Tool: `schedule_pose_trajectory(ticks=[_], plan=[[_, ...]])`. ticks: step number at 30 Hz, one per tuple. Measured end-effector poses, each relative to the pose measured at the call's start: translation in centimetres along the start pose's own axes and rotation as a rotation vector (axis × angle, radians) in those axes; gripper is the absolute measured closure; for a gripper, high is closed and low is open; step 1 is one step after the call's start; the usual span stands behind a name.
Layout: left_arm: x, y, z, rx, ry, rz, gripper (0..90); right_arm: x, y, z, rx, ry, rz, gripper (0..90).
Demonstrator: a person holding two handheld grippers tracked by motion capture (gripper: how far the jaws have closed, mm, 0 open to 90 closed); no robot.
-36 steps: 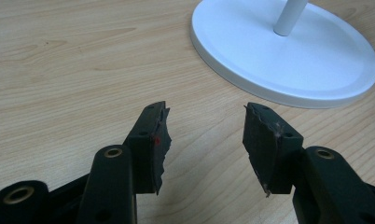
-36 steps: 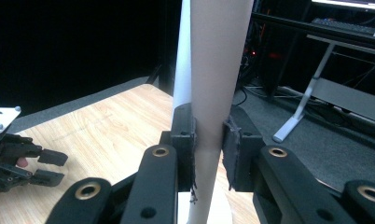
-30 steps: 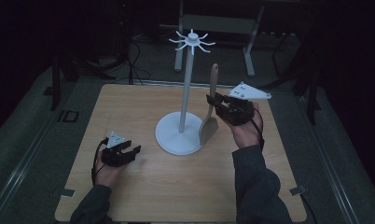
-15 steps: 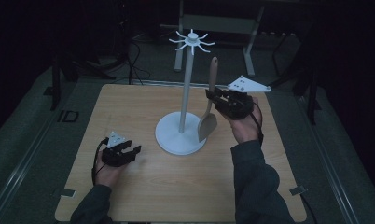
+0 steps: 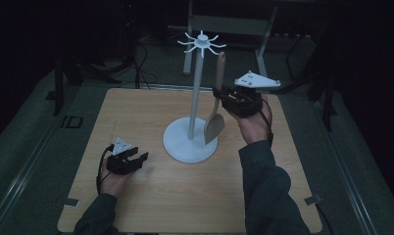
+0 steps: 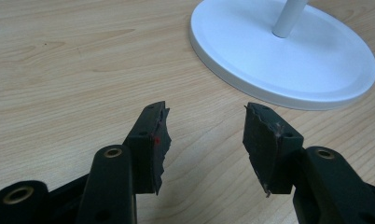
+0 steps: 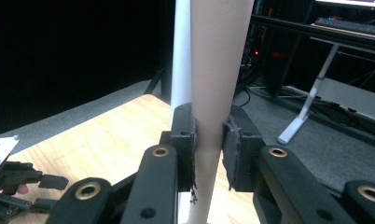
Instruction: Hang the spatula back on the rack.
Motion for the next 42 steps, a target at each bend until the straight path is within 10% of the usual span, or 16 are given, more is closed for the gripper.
schedule_pose_trajectory(ticks=[22,28,42], plan=[[0.0,0.0,0.0,-0.002,0.001,0.0,49.9,0.2,-1.7,0.2,0.042,-0.016,0.014,74.3],[0.0,0.0,0.0,-0.001,-0.001,-0.001,50.0,-0.1,-1.7,-0.5,0.038,-0.002,-0.053,45.0],[0.0,0.0,0.0,0.0,-0.002,-0.001,49.9,-0.2,-0.1,-2.0,0.039,-0.022,-0.06,28.3]])
Point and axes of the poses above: each handheld gripper's, and its own axes: y roughly backward along the jaws, z roughly out of its top, x roughly to its left, the point moved 3 cm from there along -y, roughly forward along the jaws, and after that the axes turned 6 degrees about -x, right-handed, at the moved point
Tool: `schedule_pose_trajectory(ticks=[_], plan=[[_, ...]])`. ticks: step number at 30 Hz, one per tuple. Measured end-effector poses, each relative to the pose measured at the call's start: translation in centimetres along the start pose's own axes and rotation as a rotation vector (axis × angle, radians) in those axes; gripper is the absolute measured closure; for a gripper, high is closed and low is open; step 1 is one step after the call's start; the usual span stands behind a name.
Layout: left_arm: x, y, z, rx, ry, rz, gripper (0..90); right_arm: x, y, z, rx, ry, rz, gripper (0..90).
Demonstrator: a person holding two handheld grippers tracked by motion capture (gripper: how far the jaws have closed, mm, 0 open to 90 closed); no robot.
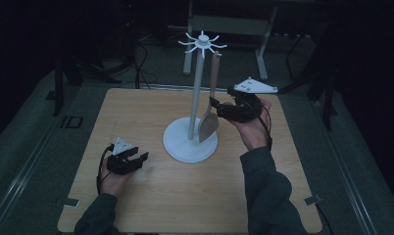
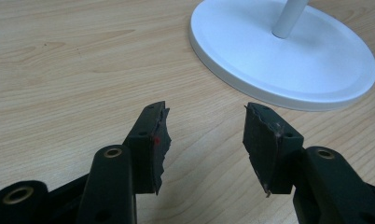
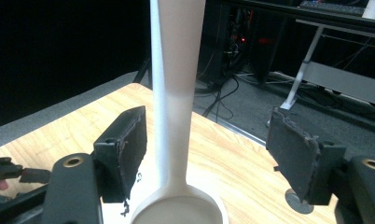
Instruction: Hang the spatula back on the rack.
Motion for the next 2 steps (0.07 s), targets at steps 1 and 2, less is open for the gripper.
schedule_pose_trajectory(ticks=[1,2], plan=[[-0.01,-0.01,0.0,-0.001,0.0,0.0,49.9,-0.06,0.2,-0.13,0.001,0.004,-0.002,27.7],[0.0,-0.01,0.0,0.0,0.0,0.0,49.9,-0.14,0.43,-0.33,0.004,0.006,-0.005,27.4]])
Point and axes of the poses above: each handheld gripper's, and its own axes: y roughly backward along the jaws, z roughly out of its top, x roughly to its left, the point moved 3 cm from there along -y, roughly forward along the jaws, and after that the axes turned 6 degrees about -x, right-handed, at the moved point
